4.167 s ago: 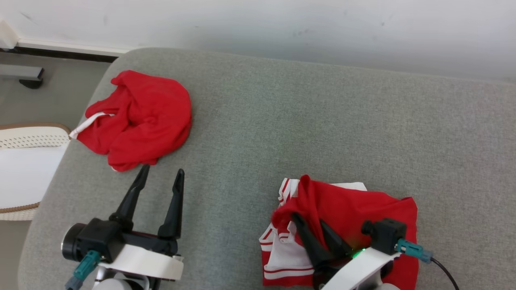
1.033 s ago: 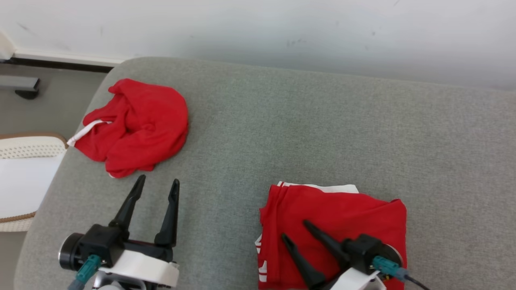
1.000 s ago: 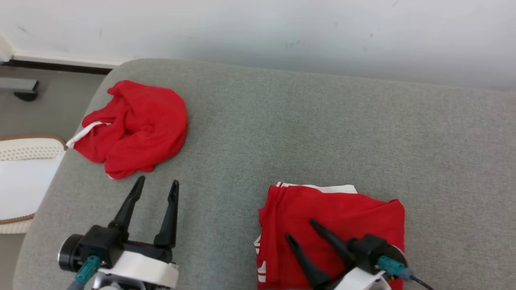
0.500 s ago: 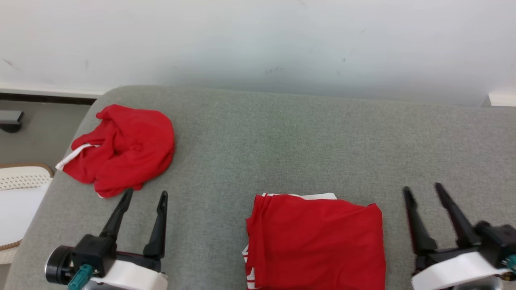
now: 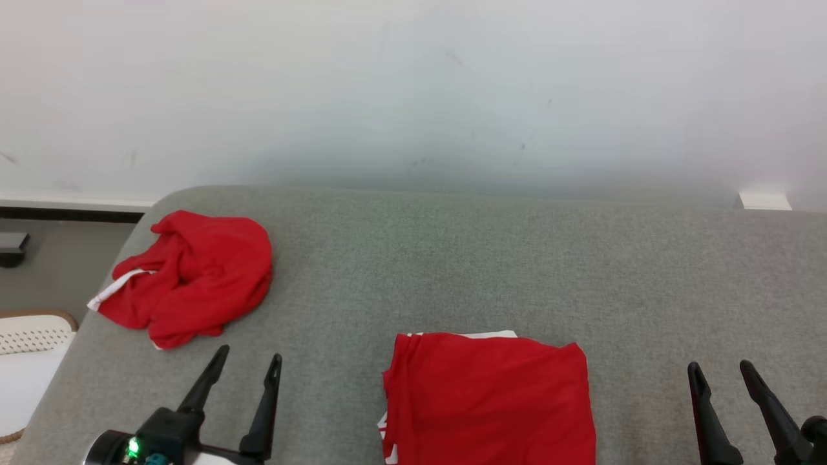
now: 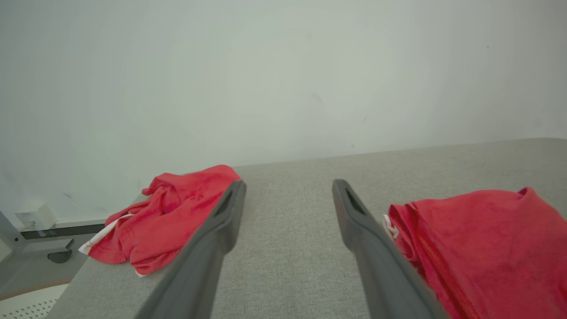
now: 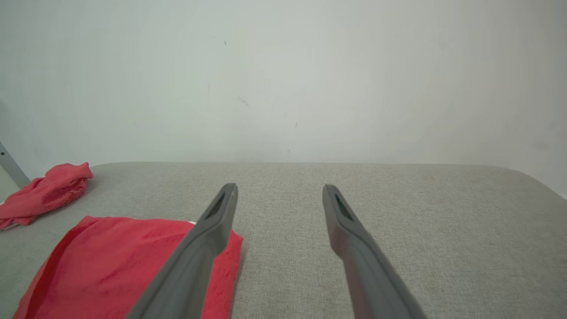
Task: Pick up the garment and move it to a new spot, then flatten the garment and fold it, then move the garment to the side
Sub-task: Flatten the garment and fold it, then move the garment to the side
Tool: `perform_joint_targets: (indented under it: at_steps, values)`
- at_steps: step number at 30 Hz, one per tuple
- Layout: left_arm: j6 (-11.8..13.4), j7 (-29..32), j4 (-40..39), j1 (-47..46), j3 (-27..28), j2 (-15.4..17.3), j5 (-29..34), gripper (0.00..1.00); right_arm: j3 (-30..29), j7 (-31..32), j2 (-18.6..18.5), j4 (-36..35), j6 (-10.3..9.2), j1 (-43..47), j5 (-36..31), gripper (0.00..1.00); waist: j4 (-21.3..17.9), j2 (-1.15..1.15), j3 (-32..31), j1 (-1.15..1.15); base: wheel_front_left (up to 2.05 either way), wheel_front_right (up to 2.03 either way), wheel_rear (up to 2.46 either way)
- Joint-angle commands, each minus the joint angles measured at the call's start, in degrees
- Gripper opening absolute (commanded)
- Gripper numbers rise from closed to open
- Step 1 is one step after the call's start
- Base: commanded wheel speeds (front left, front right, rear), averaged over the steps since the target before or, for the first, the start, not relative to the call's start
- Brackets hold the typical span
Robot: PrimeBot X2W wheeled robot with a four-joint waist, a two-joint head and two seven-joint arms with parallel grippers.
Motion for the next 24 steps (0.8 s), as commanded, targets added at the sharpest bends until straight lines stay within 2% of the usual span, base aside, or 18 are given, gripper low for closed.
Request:
perform_joint_targets:
  at_steps: [1,24]
  values:
    - [0.2,0.3,-0.3,0.9,0.0,0.3,0.4,1.0,-0.2,0.3,0.1,-0.3,-0.12,1.1,0.6,1.0,-0.2,0.0,-0.4,0.01,0.0,0.0,0.0]
    - [1.8,-0.6,0.2,1.2,0.3,0.4,-1.4,1.0,-0.3,0.7,0.1,-1.3,-0.12,2.5,2.0,1.0,0.4,0.0,-1.0,0.01,0.0,0.0,0.0]
